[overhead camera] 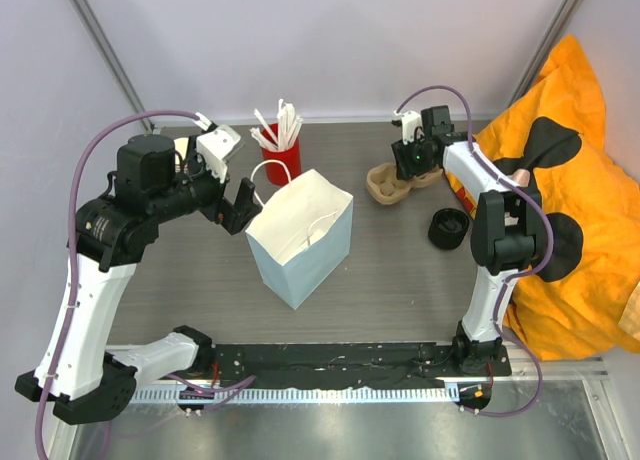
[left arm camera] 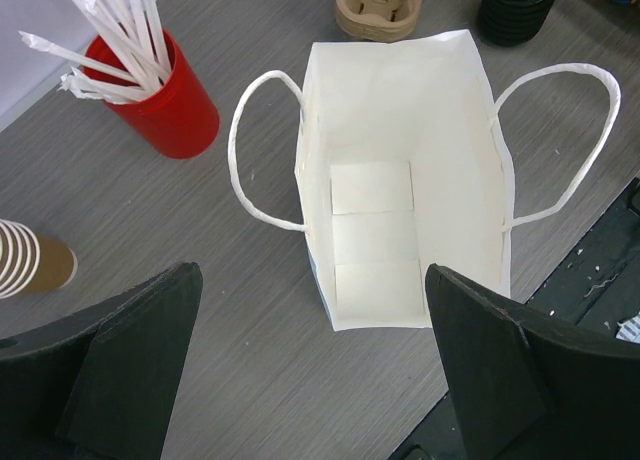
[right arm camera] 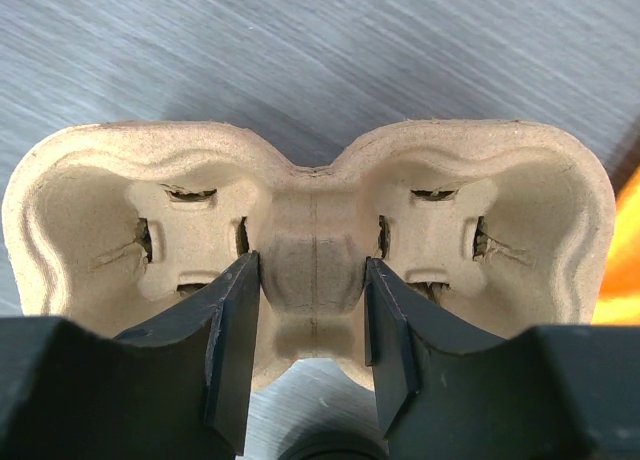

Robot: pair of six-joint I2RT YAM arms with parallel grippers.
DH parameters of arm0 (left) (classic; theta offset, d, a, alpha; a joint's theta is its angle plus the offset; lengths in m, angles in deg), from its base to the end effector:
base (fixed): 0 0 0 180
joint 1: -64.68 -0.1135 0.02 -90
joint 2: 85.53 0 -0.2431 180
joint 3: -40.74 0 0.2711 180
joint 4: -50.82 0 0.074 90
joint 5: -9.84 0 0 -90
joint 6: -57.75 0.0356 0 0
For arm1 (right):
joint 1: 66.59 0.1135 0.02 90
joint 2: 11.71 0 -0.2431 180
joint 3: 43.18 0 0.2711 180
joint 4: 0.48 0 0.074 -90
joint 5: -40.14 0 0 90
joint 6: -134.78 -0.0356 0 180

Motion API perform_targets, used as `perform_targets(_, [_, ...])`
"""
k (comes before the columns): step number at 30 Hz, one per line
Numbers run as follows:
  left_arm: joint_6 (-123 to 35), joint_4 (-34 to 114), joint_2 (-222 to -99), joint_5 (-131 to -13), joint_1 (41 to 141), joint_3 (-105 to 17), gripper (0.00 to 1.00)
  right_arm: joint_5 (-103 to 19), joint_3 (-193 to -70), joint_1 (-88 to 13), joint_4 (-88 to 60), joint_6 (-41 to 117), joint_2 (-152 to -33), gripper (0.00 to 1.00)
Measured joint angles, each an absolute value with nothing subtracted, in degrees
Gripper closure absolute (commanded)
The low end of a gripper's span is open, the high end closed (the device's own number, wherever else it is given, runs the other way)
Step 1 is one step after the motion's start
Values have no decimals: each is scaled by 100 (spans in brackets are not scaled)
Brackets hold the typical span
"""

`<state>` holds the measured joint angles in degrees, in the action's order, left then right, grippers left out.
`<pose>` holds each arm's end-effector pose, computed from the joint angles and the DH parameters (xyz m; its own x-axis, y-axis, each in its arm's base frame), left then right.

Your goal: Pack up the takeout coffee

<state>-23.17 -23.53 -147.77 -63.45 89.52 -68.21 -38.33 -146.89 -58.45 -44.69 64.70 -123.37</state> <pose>0.1667 -0.0884 0.4758 -0.3157 0.3127 -0.8958 0.6920 0.7219 0.0081 0.4395 0.0701 0.2160 -0.6464 -0.4297 -0.6305 -0.5109 0.8575 -0.0606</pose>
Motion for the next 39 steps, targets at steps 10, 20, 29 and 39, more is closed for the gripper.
perform_targets(10, [-2323, -2353, -14766, -6343, 8939, -6821, 0, -4144, -14494, -5788, -4316, 6387, -12348, 58])
perform_targets(20, [-2330, -2353, -14759, -6339, 8930, -6821, 0, -4056, -14575, -5862, -4360, 6276, -12350, 52])
perform_targets(29, [-2332, -2353, -14759, -6300, 8902, -6821, 0, -4166, -14573, -5855, -4325, 6313, -12350, 40])
perform_targets(39, [-2332, -2353, -14759, -6295, 8891, -6821, 0, -4164, -14573, -5855, -4322, 6331, -12352, 42])
